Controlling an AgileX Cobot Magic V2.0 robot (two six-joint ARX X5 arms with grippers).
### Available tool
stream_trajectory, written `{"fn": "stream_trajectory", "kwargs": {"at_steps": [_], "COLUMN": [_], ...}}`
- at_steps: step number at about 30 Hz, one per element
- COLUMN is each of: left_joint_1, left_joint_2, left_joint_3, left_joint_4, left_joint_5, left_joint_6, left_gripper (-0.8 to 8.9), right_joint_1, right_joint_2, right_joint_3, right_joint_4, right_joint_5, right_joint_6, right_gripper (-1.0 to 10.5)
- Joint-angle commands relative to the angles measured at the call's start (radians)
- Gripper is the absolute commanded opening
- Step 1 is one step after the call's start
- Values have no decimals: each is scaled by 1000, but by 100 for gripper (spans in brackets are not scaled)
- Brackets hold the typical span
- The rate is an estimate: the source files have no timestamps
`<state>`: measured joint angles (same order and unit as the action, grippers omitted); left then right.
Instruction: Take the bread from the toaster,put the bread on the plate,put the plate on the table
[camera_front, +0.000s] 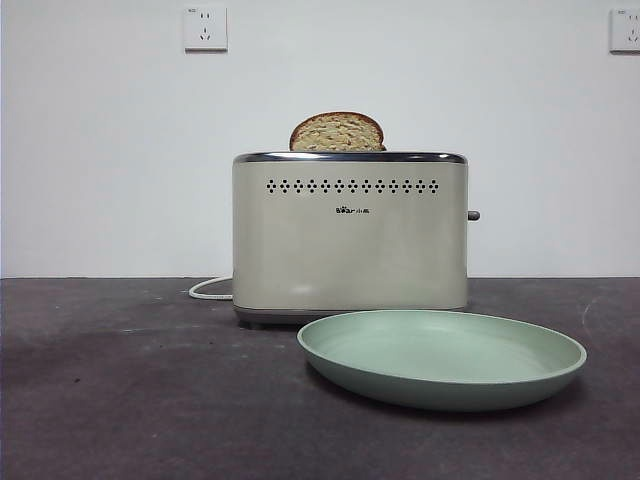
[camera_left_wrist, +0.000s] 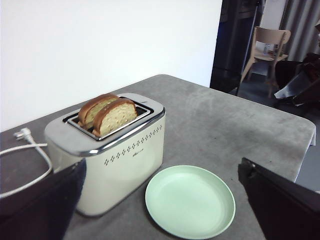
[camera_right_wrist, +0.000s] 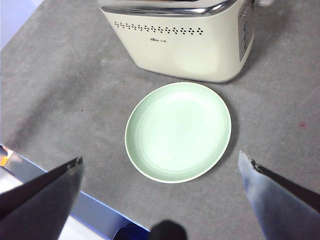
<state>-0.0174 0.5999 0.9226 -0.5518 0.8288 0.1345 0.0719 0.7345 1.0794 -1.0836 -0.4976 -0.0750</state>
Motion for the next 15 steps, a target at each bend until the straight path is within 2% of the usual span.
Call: {"fn": "stream_trajectory", "kwargs": {"at_steps": [1,6,10,15], "left_joint_1": [-20,-76,-156,-252], "left_joint_2": [64,208,332,514], "left_joint_3": [2,3,21,142], "left_joint_4": [62,192,292,296], "left_joint_5": [12,4,-80,-173], "left_joint_6": [16,17,32,114], "left_gripper": [664,664,664,664], "right_joint_1": [2,2,2,2], "right_joint_2": [9,25,36,51], "right_joint_3": [3,3,3,3], "right_joint_4": [5,5,5,5], "right_joint_5": [-1,-1,-1,-1], "right_joint_6": [7,7,7,6], "right_gripper": [680,680,680,680]}}
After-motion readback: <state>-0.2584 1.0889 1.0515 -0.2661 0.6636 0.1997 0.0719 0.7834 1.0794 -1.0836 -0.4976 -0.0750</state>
